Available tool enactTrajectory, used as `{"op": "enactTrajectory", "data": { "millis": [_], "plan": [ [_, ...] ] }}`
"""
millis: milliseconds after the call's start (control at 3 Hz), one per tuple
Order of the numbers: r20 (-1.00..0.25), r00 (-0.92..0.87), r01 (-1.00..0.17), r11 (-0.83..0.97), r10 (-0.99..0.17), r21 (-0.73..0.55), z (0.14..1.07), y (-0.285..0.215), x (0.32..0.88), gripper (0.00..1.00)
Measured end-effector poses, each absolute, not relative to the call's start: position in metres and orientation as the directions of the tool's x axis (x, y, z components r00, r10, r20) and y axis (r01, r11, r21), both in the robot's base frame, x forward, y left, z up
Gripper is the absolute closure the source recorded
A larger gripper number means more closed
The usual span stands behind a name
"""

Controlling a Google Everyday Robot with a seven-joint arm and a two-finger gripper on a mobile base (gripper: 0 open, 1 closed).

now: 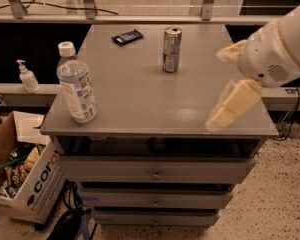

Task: Knock blue plastic bottle over

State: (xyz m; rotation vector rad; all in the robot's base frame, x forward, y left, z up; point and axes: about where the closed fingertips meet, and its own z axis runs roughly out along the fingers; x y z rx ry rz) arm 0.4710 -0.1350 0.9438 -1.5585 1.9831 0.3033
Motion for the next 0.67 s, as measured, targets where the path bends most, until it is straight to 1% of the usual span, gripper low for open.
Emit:
{"op": "enactTrajectory", "data": {
  "millis": [333, 667],
  "plan": [
    [-0.709, -0.063, -0.961, 0.235, -0.703, -0.148, 0.9424, -0.0832, 0.4822, 0.00],
    [-0.727, -0.054, -0.964, 0.227, -0.685, -0.142, 0.9477, -0.0740, 0.4804, 0.00]
  ]
}}
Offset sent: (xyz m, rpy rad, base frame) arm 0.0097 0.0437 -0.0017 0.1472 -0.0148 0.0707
